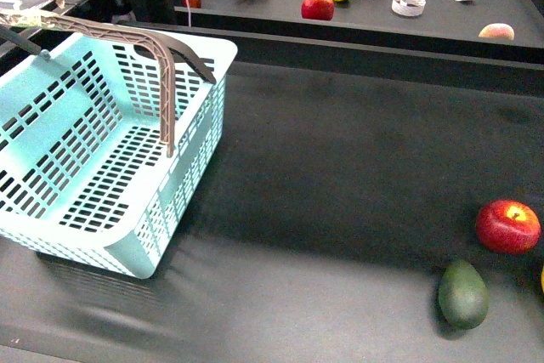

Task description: Pick mango with right arm and hold basket with left

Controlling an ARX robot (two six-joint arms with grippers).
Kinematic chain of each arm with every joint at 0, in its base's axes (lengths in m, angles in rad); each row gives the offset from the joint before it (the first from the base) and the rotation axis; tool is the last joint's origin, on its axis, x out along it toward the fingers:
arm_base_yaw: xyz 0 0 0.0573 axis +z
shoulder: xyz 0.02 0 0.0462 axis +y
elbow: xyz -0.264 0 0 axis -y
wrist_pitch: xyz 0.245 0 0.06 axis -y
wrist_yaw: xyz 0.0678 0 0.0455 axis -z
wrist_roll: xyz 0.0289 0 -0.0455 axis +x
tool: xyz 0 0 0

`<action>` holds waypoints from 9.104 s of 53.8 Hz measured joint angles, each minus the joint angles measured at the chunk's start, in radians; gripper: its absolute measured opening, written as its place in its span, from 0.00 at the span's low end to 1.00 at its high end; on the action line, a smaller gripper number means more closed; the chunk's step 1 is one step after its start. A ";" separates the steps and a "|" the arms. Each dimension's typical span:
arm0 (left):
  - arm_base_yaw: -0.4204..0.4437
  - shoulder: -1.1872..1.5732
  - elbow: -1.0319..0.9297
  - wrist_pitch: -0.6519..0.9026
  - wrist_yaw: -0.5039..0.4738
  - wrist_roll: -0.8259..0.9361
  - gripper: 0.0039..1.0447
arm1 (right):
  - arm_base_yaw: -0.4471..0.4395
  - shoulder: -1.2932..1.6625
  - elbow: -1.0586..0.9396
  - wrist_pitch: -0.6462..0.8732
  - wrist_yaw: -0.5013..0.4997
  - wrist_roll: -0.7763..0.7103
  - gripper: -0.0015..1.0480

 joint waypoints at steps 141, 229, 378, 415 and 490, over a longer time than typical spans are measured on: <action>-0.111 2.197 1.078 0.792 -0.259 -0.891 0.95 | 0.000 0.000 0.000 0.000 0.000 0.000 0.92; -0.431 1.557 0.544 0.855 0.055 -0.255 0.07 | 0.000 0.000 0.000 0.000 0.000 0.000 0.92; -0.514 1.526 0.486 0.894 0.124 -0.172 0.07 | -0.157 0.645 0.060 0.328 -0.014 -0.061 0.92; -0.514 1.526 0.486 0.894 0.123 -0.172 0.07 | -0.360 1.821 0.307 0.849 -0.124 -0.200 0.92; -0.514 1.526 0.486 0.894 0.123 -0.172 0.07 | -0.510 2.540 0.722 0.835 -0.087 -0.340 0.92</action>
